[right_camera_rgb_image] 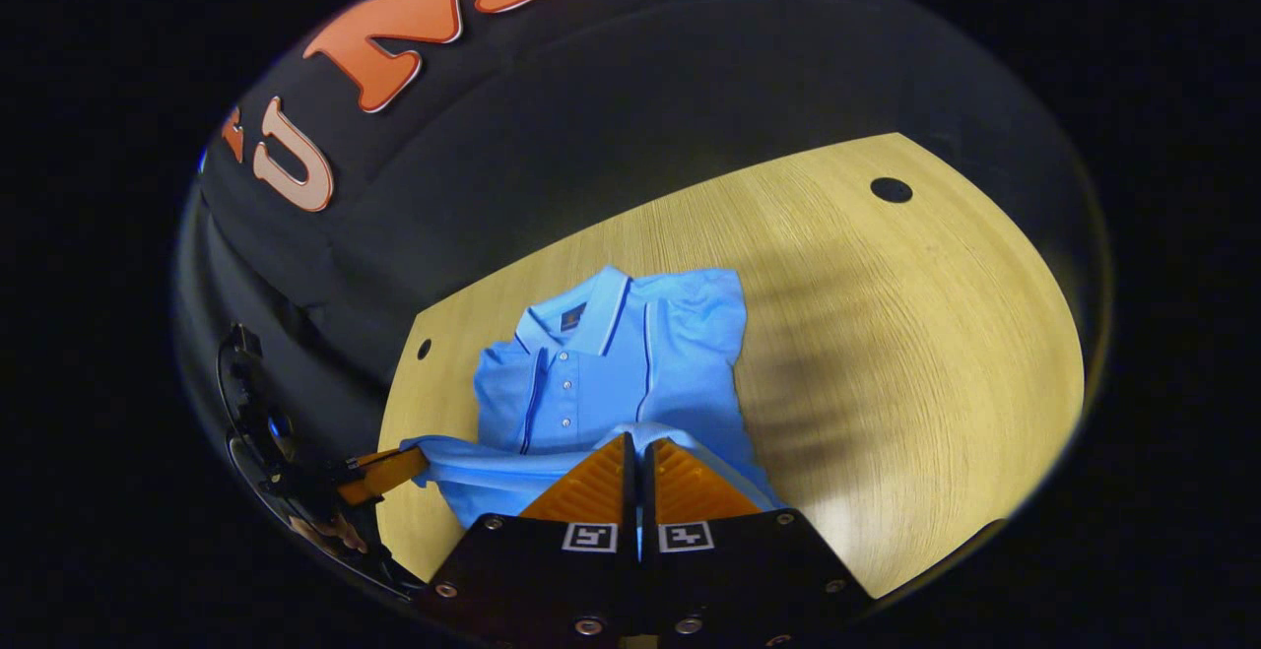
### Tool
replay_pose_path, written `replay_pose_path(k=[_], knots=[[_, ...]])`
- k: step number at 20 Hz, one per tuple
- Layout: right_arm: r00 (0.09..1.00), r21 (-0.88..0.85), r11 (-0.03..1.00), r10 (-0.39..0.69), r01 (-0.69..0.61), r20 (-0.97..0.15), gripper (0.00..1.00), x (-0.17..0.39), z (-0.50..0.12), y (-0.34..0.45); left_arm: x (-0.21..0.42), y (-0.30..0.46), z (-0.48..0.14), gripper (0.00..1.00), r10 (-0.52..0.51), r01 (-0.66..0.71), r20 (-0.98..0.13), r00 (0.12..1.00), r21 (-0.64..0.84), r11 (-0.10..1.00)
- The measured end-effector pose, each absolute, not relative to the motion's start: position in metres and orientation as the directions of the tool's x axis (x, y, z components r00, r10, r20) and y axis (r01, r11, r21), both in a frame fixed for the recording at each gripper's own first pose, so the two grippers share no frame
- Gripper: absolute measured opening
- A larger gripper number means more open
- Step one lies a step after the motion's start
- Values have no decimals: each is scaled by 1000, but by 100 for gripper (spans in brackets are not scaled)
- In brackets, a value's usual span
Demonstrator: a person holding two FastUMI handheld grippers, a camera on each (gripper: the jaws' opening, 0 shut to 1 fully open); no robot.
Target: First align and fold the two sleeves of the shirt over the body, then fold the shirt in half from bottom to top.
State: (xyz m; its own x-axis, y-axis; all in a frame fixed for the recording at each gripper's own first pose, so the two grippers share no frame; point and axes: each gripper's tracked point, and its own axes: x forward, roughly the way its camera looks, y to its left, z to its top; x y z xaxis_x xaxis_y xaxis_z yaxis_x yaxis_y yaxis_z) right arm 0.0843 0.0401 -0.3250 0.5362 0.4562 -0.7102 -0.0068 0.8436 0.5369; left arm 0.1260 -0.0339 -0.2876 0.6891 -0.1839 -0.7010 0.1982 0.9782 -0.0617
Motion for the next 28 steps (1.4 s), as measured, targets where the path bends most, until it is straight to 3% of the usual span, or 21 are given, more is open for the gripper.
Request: replay_pose_path(k=[5, 14, 21, 28], knots=[[567, 504, 864, 409, 12, -715, 1, 107, -315, 39, 146, -40, -284, 5, -196, 253, -672, 714, -12, 967], [575, 486, 873, 376, 43, -726, 1, 138, -308, 43, 191, -49, -277, 6, -256, 276, -660, 706, -76, 958], [590, 524, 851, 402, 43, -701, 1, 179, -310, 35, 241, -42, -248, 5, -236, 208, -616, 751, -118, 971], [528, 574, 819, 483, 10, -699, 1, 238, -370, 46, 310, -34, -269, 6, -137, 96, -602, 787, -100, 990]])
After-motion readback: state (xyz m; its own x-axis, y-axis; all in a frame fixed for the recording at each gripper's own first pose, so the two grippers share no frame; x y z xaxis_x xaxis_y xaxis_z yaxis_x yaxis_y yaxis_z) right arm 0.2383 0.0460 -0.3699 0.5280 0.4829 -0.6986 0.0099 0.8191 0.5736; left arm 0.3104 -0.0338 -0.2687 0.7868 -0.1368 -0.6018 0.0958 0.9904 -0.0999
